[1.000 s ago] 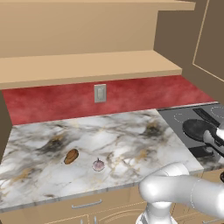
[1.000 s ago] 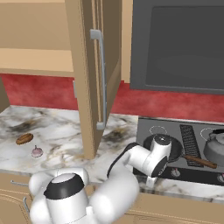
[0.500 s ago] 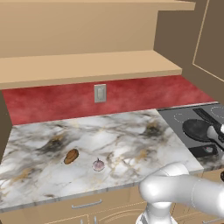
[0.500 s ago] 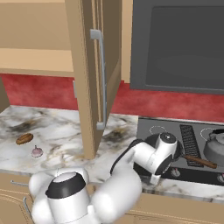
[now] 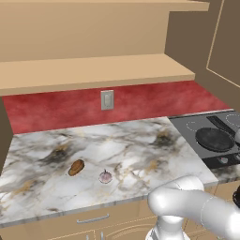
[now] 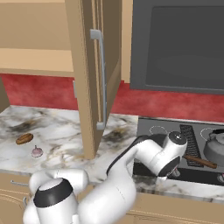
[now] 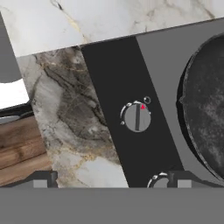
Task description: Pick the pan from the cabinet and place it on the stove. Then turn on the stove burner for the pan.
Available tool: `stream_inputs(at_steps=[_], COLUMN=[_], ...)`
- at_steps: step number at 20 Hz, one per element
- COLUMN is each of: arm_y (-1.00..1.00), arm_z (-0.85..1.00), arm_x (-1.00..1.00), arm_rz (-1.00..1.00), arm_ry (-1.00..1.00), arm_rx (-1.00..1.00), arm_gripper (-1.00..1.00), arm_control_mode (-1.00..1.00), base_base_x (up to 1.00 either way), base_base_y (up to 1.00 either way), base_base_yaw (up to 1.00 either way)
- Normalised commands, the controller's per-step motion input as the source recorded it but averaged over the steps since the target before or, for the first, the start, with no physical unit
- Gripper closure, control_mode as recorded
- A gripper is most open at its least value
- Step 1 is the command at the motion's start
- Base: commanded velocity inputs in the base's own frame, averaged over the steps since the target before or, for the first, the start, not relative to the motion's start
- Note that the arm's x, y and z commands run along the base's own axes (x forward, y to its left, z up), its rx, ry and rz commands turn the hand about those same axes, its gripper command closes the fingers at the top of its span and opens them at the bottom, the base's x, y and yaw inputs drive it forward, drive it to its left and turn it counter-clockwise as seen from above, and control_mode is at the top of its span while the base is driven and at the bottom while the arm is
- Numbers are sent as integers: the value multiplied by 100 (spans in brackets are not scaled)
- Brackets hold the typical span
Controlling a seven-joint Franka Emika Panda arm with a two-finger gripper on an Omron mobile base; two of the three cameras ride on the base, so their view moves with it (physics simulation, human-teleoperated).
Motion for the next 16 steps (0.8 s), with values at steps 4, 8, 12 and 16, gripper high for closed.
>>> stream_inputs(at_steps=[4, 8, 12, 16], arm_y=[0, 0, 0, 0], arm_z=[18, 2, 0, 13], arm_x=[-31, -8, -3, -29], arm_rz=[0, 0, 0, 0], arm_ry=[-3, -2, -1, -7], arm_rx=[0, 0, 0, 0], arm_gripper=[-100, -100, -100, -100], arm_control_mode=[-100, -100, -100, -100], base_base_x=[0, 0, 0, 0], base_base_y=[0, 0, 0, 0], base_base_yaw=[0, 0, 0, 0])
